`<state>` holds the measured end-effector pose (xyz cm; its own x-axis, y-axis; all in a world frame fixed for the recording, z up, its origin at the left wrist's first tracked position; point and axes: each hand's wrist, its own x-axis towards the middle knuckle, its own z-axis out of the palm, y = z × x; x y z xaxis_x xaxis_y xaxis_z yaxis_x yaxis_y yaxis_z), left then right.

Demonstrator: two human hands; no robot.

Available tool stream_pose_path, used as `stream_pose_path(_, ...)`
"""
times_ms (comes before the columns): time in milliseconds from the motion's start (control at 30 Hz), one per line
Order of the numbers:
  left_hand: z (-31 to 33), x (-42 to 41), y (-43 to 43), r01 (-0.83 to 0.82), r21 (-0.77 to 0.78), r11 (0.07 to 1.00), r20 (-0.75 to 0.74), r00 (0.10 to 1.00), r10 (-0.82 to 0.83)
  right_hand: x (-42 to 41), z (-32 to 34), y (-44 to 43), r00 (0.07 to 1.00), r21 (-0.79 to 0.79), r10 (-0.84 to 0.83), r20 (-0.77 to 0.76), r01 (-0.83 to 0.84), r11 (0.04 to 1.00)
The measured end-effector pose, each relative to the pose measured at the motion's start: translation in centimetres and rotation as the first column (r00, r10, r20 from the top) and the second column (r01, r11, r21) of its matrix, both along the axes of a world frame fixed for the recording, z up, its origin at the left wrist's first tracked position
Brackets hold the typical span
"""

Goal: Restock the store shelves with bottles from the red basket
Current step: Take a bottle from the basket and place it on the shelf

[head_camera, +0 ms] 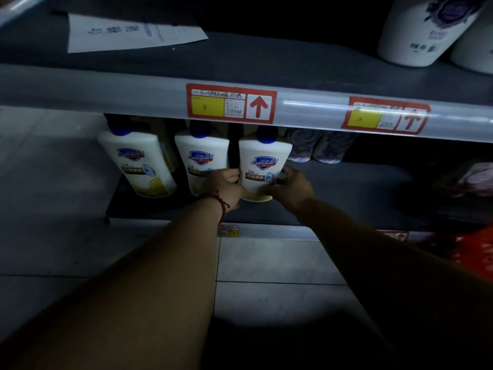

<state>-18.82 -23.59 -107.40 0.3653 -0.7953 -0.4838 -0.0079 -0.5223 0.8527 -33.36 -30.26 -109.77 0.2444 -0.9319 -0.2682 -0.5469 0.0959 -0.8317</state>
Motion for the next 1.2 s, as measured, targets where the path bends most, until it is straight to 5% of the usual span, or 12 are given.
stream_pose_path(300,0.3,0.7,0.8,0.149,0.044,0.988,0.111,0.982,-0.153,-0.5,0.5,0.0,0.998,0.049,0.065,0.006,-0.065,0.997)
stream_pose_path(467,1.4,1.3,1.8,0.341,0.233,0.911,0.532,0.739,-0.413,-1.8,1.8,0.4,0.947,-0.082,0.203,-0.25,-0.23,0.97)
stream_pose_path(700,5.2,-1.4,3.9,0.402,0.221,0.888,0.65,0.618,-0.442,-6.6,7.0,2.6,0.799,-0.204,0.346,-0.491,-0.492,0.847)
stream_pose_path(900,10.2,-7.6,5.6,0.563,0.228,0.795,0.769,0.396,-0.501,-13.6,12.2,3.5,0.707,-0.242,0.369,-0.603,-0.604,0.759)
stream_pose_path(1200,15.3,-19.8,4.0,0.714,0.256,0.652,0.83,0.184,-0.527,-27.0,17.9,4.2,0.72,-0.285,0.276,-0.637,-0.552,0.784)
